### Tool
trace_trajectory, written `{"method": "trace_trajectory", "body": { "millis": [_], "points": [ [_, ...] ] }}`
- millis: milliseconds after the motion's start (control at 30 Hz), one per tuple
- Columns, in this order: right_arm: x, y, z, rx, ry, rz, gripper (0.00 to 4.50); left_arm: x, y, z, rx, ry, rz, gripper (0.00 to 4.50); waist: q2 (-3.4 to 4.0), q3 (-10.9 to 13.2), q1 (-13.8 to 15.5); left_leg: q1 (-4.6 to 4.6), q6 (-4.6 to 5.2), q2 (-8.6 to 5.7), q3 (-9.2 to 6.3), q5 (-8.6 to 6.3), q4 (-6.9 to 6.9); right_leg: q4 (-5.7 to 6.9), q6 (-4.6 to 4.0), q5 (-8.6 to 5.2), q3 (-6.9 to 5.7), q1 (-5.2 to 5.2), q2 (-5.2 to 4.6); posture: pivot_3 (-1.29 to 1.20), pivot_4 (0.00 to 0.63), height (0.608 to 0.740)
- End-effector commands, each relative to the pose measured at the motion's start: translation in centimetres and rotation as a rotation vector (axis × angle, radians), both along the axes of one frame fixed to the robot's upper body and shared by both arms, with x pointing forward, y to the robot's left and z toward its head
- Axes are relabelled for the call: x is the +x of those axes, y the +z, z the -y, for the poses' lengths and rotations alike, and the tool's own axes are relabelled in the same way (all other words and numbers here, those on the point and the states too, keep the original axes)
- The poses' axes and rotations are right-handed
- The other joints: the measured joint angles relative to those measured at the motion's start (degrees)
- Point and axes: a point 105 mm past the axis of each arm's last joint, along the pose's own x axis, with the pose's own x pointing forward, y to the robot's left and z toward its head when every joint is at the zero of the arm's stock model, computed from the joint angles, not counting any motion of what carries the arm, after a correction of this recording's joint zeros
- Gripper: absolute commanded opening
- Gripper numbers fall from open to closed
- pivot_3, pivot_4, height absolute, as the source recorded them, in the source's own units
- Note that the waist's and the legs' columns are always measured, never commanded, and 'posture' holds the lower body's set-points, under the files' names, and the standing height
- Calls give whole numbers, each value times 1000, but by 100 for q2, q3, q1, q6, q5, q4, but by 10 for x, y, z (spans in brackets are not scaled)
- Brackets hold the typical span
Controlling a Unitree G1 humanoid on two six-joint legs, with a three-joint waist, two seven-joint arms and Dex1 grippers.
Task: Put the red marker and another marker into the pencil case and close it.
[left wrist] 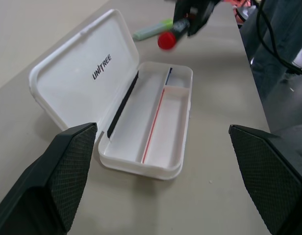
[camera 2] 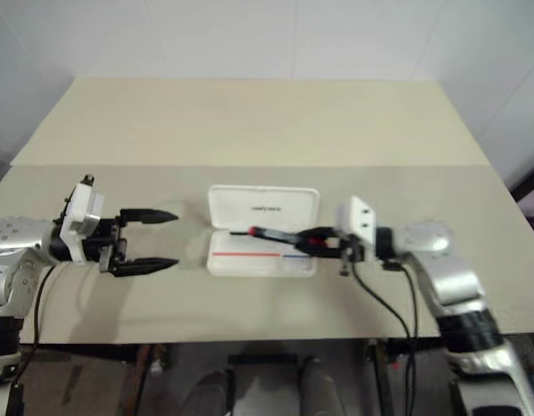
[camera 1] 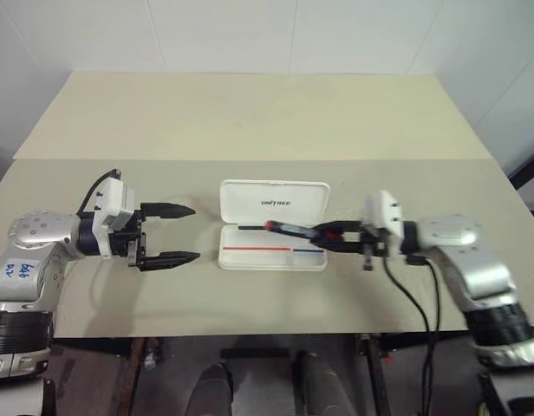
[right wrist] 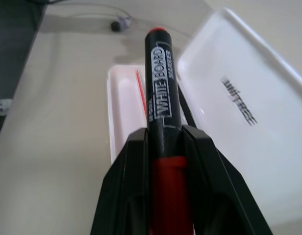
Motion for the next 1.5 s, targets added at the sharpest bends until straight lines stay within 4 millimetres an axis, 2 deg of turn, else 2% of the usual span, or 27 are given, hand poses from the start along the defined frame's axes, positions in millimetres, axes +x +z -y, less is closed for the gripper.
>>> {"method": "trace_trajectory", "body": {
  "millis": [33, 67, 367, 567, 600, 700, 833, 900, 1033, 1267, 1400, 1500],
  "points": [
    [10, -7, -10, -31, 37, 32, 595, -4, 8, 5, -14, -9, 48, 4500, 0, 0, 1, 1, 0, 1, 0, 0, -1, 2, 4, 2, -1, 0, 0, 0, 150, 740],
    [14, -9, -12, -34, 45, 32, 595, -5, 8, 6, -15, -9, 48, 4500, 0, 0, 9, 0, 0, 0, 0, 0, -2, 2, 33, 18, -1, -2, 0, 0, 150, 740],
    [39, -18, -22, -90, 69, 61, 595, -7, 7, 10, -32, 5, 48, 4500, 1, 0, -26, 2, -1, 1, 0, 0, -5, 5, 35, 19, -2, -2, 0, 0, 150, 740],
    [46, -23, -29, -99, 79, 67, 595, -7, 7, 12, -41, 8, 52, 4500, 2, 1, -41, 5, -1, 1, 0, 0, -5, 10, 35, 19, -2, -2, 1, 0, 150, 740],
    [47, -23, -30, -99, 78, 72, 1340, -7, 8, 13, -42, 8, 53, 4500, 2, 1, -41, 5, -1, 1, 0, 0, -5, 12, 35, 18, -2, -2, 1, 0, 150, 740],
    [50, -20, -33, -83, 68, 96, 2320, -6, 8, 13, -44, 7, 55, 4500, 2, 1, -41, 5, -1, 1, 0, 0, -5, 12, 35, 18, -2, -2, 1, 0, 150, 740],
    [49, -9, -36, -41, 73, 108, 3865, -6, 9, 15, -46, 3, 56, 4500, 2, 1, -44, 6, -1, 1, 0, 0, -5, 13, 35, 18, -2, -2, 1, 0, 150, 740],
    [48, -2, -39, -13, 73, 118, 4489, -6, 9, 15, -47, 1, 56, 4500, 2, 1, -45, 5, -2, 1, 0, 0, -5, 13, 35, 18, -3, -2, 1, 0, 150, 740],
    [34, 32, -46, 114, 104, 111, 4489, -5, 10, 17, -48, -7, 56, 4500, 5, 3, -43, 4, -2, 1, 0, 0, -6, 18, 34, 18, -3, -7, 1, 0, 150, 740],
    [-7, 60, -36, 204, 125, 42, 4489, -4, 12, 19, -47, -17, 60, 4500, 5, 3, 25, 0, -4, 1, -4, -2, -6, 20, 32, 12, -5, -10, 0, 0, 150, 740],
    [-28, 66, -3, 207, 19, 4, 4489, -6, 12, 21, -52, -23, 60, 4500, 5, 3, 62, -2, -4, 1, -5, -2, -6, 13, 31, 12, -5, -9, -1, 0, 150, 740],
    [-23, 65, 26, 178, -109, -6, 4489, -6, 13, 22, -60, -27, 64, 4500, 3, 2, 77, -4, -3, 1, -4, -4, -5, 1, 28, 10, -5, -7, -1, 0, 150, 740]
  ]
}}
